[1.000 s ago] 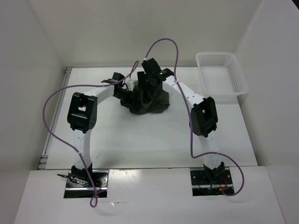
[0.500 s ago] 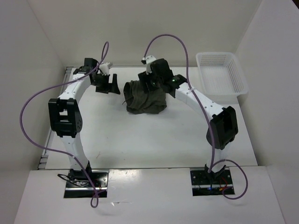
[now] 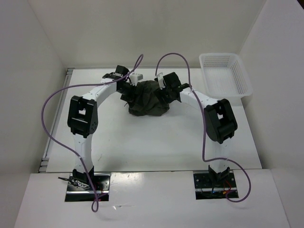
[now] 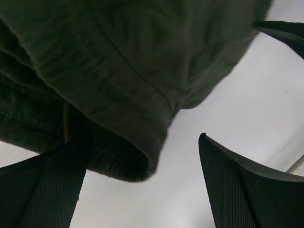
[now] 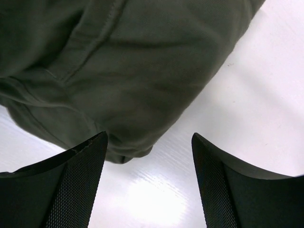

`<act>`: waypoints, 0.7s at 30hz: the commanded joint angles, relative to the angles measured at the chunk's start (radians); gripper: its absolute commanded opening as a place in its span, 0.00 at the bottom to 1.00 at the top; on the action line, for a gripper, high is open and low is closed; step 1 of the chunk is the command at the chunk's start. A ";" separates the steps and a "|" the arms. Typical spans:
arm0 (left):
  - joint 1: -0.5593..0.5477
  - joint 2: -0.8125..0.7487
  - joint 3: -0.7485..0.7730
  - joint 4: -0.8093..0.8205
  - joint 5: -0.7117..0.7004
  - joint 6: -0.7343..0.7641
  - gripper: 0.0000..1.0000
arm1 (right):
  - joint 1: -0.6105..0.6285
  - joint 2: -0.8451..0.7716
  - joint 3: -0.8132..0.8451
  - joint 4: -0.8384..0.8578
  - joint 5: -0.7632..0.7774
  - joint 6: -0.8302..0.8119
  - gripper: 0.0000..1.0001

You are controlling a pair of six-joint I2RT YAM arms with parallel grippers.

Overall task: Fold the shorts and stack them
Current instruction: Fold the shorts

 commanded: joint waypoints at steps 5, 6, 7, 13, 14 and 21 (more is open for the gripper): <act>-0.012 0.061 0.012 0.039 -0.032 0.004 0.76 | -0.007 0.050 -0.014 0.025 -0.103 -0.094 0.77; -0.012 0.061 0.012 0.039 -0.032 0.004 0.68 | -0.018 0.050 -0.014 0.016 -0.121 -0.103 0.77; -0.012 0.070 0.001 0.039 -0.032 0.004 0.62 | -0.018 0.050 -0.014 0.004 -0.138 -0.103 0.77; -0.012 0.081 -0.017 0.039 -0.003 0.004 0.11 | -0.038 0.097 -0.025 0.015 -0.149 -0.066 0.70; 0.000 0.072 -0.026 0.028 -0.003 0.004 0.04 | -0.038 0.097 -0.025 0.015 -0.149 -0.066 0.70; 0.060 -0.020 -0.172 0.039 0.039 0.004 0.00 | -0.038 0.106 -0.057 -0.004 -0.213 -0.085 0.41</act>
